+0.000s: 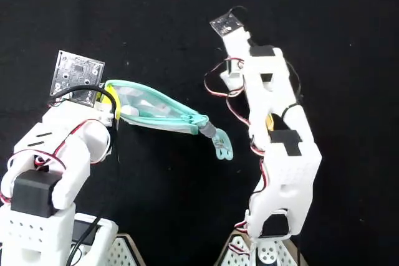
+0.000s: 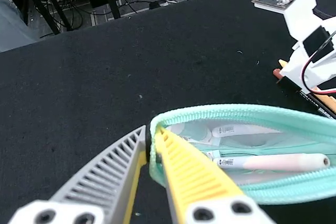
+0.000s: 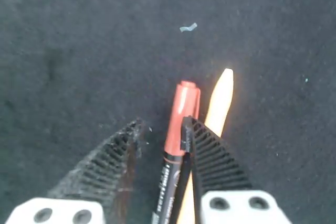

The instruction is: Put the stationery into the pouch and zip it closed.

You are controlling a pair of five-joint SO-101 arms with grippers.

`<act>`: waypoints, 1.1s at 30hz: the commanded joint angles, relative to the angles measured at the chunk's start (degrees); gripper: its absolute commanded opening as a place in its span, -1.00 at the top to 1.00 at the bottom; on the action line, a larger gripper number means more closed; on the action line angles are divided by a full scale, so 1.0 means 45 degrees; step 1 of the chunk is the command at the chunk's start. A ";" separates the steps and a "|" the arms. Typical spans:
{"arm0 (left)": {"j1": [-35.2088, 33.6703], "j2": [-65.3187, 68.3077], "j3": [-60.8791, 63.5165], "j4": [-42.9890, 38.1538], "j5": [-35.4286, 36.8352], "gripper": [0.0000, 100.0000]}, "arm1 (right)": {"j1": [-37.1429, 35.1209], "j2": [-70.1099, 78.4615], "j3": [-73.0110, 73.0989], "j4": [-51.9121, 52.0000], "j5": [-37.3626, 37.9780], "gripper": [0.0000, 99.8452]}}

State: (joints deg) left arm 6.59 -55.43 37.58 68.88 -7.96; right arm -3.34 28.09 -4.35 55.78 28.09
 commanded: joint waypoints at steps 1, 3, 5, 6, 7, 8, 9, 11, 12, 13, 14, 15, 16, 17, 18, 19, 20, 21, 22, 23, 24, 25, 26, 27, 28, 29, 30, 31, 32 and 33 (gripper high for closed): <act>0.0127 0.0645 0.2354 0.0274 -0.0059 0.94 | -0.0332 -0.0811 -0.0342 -0.0176 -0.0234 0.76; 0.0127 0.0645 0.2354 0.0313 -0.0059 0.94 | -0.0274 -0.0557 -0.0420 -0.0215 -0.0215 0.76; 0.0127 0.0645 0.2354 0.0313 -0.0059 0.94 | -0.0078 -0.0205 -0.0459 -0.0391 -0.0176 0.76; 0.0127 0.0645 0.2374 0.0313 -0.0059 0.94 | 0.0059 -0.0010 -0.0440 -0.0567 -0.0176 0.76; 0.0127 0.0645 0.2374 0.0332 -0.0059 0.94 | 0.0195 0.0147 -0.0440 -0.0762 -0.0176 0.76; 0.0127 0.0645 0.2374 0.0332 -0.0059 0.94 | 0.0352 0.0303 -0.0440 -0.0957 -0.0176 0.76; 0.0127 0.0645 0.2374 0.0332 -0.0059 0.94 | 0.0508 0.0440 -0.0440 -0.1133 -0.0176 0.76; 0.0127 0.0645 0.2374 0.0332 -0.0059 0.94 | 0.0684 0.0674 -0.0440 -0.1426 -0.0176 0.76; 0.0127 0.0645 0.2374 0.0332 -0.0059 0.94 | 0.0723 0.0772 -0.0440 -0.1504 -0.0176 0.76; 0.0127 0.0645 0.2374 0.0332 -0.0059 0.94 | 0.0723 0.0869 -0.0440 -0.1582 -0.0156 0.76; 0.0127 0.0645 0.2374 0.0313 -0.0059 0.94 | 0.0723 0.0987 -0.0440 -0.1582 -0.0156 0.76; 0.0127 0.0645 0.2374 0.0313 -0.0059 0.94 | 0.0723 0.1084 -0.0440 -0.1582 -0.0137 0.76; 0.0127 0.0645 0.2374 0.0313 -0.0059 0.94 | 0.0703 0.1162 -0.0440 -0.1582 -0.0059 0.76; 0.0127 0.0645 0.2374 0.0313 -0.0059 0.94 | 0.0664 0.1260 -0.0440 -0.1582 0.0215 0.76; 0.0127 0.0645 0.2374 0.0313 -0.0059 0.94 | 0.0645 0.1397 -0.0440 -0.1582 0.0508 0.76; 0.0127 0.0645 0.2374 0.0313 -0.0059 0.94 | 0.0645 0.1534 -0.0440 -0.1582 0.0781 0.77; 0.0127 0.0645 0.2374 0.0313 -0.0059 0.94 | 0.0645 0.1670 -0.0440 -0.1582 0.0957 0.77; 0.0127 0.0645 0.2374 0.0313 -0.0059 0.94 | 0.0645 0.1788 -0.0440 -0.1582 0.1114 0.77; 0.0127 0.0645 0.2374 0.0313 -0.0059 0.94 | 0.0664 0.1866 -0.0440 -0.1582 0.1231 0.77; 0.0127 0.0645 0.2374 0.0313 -0.0059 0.94 | 0.0703 0.1905 -0.0440 -0.1582 0.1309 0.80; 0.0127 0.0645 0.2374 0.0313 -0.0059 0.94 | 0.0723 0.1905 -0.0459 -0.1582 0.1309 0.88; 0.0127 0.0645 0.2374 0.0293 -0.0059 0.94 | 0.0742 0.1807 -0.0498 -0.1602 0.1270 0.98; 0.0127 0.0645 0.2374 0.0293 -0.0059 0.94 | 0.0762 0.1690 -0.0576 -0.1543 0.1231 0.97; 0.0127 0.0645 0.2374 0.0293 -0.0059 0.94 | 0.0840 0.1514 -0.0576 -0.1524 0.1094 0.97; 0.0127 0.0645 0.2374 0.0293 -0.0059 0.94 | 0.0879 0.1299 -0.0576 -0.1524 0.0801 0.98; 0.0127 0.0645 0.2374 0.0293 -0.0059 0.94 | 0.0938 0.1006 -0.0557 -0.1504 0.0508 0.97; 0.0127 0.0645 0.2374 0.0293 -0.0059 0.94 | 0.1055 0.0654 -0.0518 -0.1446 0.0234 0.98; 0.0127 0.0645 0.2374 0.0293 -0.0059 0.94 | 0.1153 0.0244 -0.0400 -0.1270 0.0059 0.98; 0.0127 0.0645 0.2374 0.0293 -0.0059 0.94 | 0.1250 -0.0264 -0.0244 -0.1055 -0.0117 0.98; 0.0127 0.0645 0.2374 0.0293 -0.0059 0.94 | 0.1309 -0.0830 -0.0049 -0.0762 -0.0215 0.98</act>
State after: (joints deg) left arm 6.59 -55.43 37.58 68.88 -7.96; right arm 0.70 32.31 -5.23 50.15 29.32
